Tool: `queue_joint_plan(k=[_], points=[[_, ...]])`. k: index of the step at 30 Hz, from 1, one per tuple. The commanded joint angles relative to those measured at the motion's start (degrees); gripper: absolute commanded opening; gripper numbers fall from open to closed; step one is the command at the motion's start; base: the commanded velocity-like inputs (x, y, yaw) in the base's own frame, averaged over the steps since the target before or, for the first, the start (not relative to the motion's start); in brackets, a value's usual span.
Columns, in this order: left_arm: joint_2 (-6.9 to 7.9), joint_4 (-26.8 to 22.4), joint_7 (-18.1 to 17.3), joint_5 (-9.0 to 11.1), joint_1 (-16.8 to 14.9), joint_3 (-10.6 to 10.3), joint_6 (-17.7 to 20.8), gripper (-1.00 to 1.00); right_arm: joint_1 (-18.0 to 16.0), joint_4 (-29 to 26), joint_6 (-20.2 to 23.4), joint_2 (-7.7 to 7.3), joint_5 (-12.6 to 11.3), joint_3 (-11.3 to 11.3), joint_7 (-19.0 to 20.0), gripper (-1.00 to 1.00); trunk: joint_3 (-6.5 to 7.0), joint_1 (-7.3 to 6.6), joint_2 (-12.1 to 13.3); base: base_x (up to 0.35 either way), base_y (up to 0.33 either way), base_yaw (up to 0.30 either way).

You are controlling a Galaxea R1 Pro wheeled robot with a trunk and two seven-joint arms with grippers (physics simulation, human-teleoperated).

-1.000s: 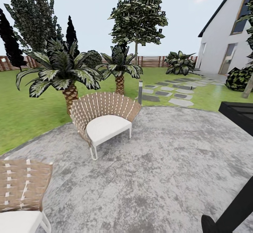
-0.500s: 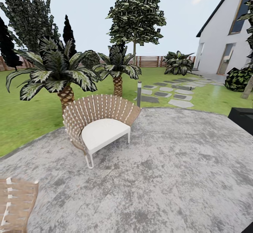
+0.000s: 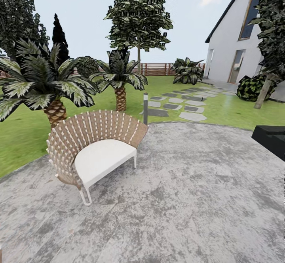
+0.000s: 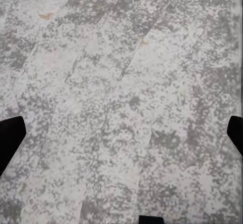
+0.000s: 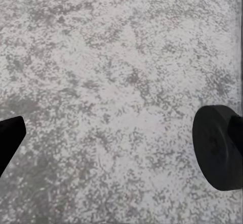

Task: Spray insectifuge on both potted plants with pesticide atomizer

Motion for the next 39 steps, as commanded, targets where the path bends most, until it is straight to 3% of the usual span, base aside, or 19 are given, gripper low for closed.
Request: queue_joint_plan(k=[1,13,39], points=[[-0.01,0.0,0.0,0.0,0.0,0.1,-0.2,1.00,-0.1,0.1,-0.2,0.01,0.0,-0.1,-0.1,1.00,-0.06,0.03,0.0,0.338,0.000,-0.235],[0.00,0.0,0.0,0.0,0.0,0.1,-0.2,1.00,0.0,0.1,-0.2,0.01,0.0,-0.1,-0.1,1.00,-0.06,0.03,0.0,0.338,0.000,-0.219],[-0.02,0.0,0.0,0.0,0.0,0.1,-0.2,1.00,-0.1,0.1,-0.2,0.10,0.0,-0.1,-0.1,1.00,-0.06,0.03,0.0,0.338,0.000,-0.009]])
